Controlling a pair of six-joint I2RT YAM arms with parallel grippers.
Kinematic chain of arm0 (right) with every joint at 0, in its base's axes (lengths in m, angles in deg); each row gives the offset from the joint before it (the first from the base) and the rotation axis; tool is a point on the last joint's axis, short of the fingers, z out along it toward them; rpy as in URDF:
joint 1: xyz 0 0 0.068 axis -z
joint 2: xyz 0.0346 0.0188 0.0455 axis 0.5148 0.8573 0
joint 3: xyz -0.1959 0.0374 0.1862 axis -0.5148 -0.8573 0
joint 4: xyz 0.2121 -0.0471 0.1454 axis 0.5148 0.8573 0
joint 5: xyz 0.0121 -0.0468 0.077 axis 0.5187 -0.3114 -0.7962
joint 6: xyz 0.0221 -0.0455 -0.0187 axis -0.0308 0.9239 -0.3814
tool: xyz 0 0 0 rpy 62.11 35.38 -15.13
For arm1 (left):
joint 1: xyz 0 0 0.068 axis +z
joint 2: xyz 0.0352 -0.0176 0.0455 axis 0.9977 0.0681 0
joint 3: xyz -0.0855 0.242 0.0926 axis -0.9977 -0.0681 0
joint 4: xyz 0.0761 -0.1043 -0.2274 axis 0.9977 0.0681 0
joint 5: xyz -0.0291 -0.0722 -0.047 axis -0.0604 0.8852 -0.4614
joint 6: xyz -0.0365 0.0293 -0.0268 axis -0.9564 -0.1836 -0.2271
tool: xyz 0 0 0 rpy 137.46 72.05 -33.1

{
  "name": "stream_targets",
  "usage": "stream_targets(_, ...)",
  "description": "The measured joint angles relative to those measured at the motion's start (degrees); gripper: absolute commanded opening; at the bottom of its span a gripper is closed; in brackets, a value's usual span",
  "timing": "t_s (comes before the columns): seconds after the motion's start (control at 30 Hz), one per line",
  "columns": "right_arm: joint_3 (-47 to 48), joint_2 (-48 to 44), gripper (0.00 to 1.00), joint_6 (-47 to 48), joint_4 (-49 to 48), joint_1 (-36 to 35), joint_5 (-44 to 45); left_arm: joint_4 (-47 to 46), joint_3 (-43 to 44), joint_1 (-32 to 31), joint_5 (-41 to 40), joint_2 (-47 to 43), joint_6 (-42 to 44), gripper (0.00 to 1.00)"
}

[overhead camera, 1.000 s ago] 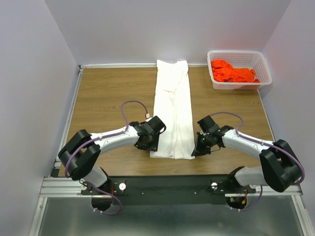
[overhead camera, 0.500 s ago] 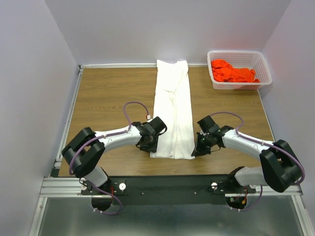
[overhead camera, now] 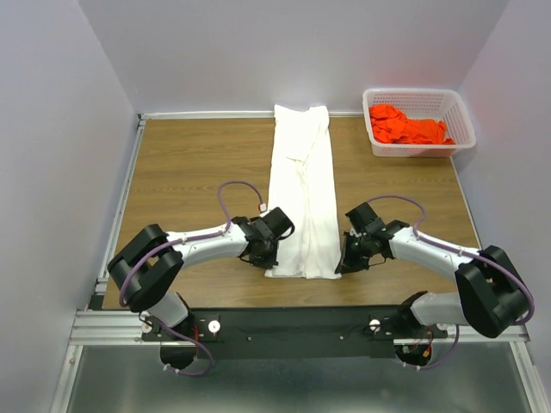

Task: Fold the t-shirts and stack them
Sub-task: Fold the tshirt

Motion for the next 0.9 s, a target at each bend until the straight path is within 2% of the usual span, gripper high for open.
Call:
stream_targets(0.2, -2.49, -4.22, 0.01, 0.55, 2.47, -0.74, -2.16, 0.04, -4.37, -5.64, 1.88, -4.42, -4.11, 0.00)
stream_targets(0.33, -3.61, -8.90, 0.00, 1.18, 8.37, -1.90, -5.31, 3.76, -7.93, -13.75, 5.88, -8.94, -9.57, 0.00)
stream_targets(0.43, -2.58, -12.35, 0.00, 1.77, 13.33, -2.27, -6.71, 6.23, -8.76, -15.96, 8.83, -12.96, -12.28, 0.00)
stream_targets(0.53, 2.03, -11.56, 0.01, 2.80, 17.42, -2.29, -5.86, 7.43, -7.69, -12.57, 9.55, -16.26, -12.70, 0.00)
stream_targets(0.63, 10.32, -7.43, 0.01, 4.59, 20.26, -2.27, -2.08, 8.02, -4.55, -5.53, 9.51, -16.46, -10.54, 0.00)
stream_targets(0.8, 26.91, 3.78, 0.01, 8.48, 20.81, -1.66, 4.94, 7.17, 6.34, 6.58, 5.86, -10.99, -2.82, 0.00)
stream_targets(0.9, 33.81, 9.31, 0.00, 11.41, 20.20, 0.02, 8.28, 4.81, 10.05, 11.37, 3.48, -6.86, 1.73, 0.00)
